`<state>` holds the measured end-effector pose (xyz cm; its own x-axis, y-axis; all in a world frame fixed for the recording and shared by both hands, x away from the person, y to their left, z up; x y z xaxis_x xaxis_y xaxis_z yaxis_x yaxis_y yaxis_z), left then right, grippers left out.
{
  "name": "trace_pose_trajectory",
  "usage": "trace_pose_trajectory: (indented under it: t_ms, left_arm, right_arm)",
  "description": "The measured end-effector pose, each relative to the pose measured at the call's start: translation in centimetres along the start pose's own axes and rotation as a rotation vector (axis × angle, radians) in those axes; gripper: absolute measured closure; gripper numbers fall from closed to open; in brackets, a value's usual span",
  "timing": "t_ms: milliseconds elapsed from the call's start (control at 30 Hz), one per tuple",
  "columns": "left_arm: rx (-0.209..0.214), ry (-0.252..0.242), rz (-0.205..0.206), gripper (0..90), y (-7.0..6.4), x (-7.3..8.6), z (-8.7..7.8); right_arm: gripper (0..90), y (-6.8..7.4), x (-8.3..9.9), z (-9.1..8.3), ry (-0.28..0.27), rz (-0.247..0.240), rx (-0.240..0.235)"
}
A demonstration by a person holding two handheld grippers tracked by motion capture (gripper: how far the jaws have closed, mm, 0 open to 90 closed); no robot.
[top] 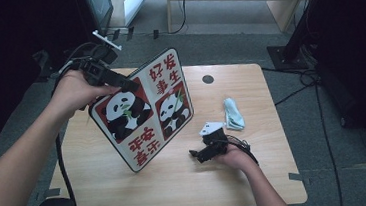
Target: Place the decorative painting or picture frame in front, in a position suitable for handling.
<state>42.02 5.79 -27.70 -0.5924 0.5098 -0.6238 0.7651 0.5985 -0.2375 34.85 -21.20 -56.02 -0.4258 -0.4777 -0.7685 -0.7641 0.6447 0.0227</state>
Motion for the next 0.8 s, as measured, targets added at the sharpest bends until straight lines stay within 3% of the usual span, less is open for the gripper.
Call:
trace_pose_trajectory:
  t_ms: [400,567,800]
  left_arm:
    - [-0.007,-0.126,0.036,36.2,0.8,2.2,-2.0]
    - [0.002,-0.13,0.051,34.7,0.9,3.6,-2.3]
    - [-0.007,-0.161,0.067,33.0,0.7,5.2,-3.2]
  right_arm:
    - [0.0,0.0,-0.1,0.1,-0.002,0.004,0.006]
    - [0.0,0.2,-0.2,0.3,-0.002,0.026,0.036]
    - [3.1,0.2,-0.3,0.2,-0.002,0.027,0.029]
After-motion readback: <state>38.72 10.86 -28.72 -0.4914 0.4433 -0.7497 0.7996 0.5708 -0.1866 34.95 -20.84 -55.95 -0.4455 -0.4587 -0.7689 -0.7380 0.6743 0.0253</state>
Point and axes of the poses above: each handheld gripper's, and its own axes: z roughly forward along the jaws, x roughly out of its underside, y roughly to its left, the point moved 5 cm from there along z, roughly forward along the jaws, and after that the axes turned 5 degrees about -y, right-handed, at the moved point
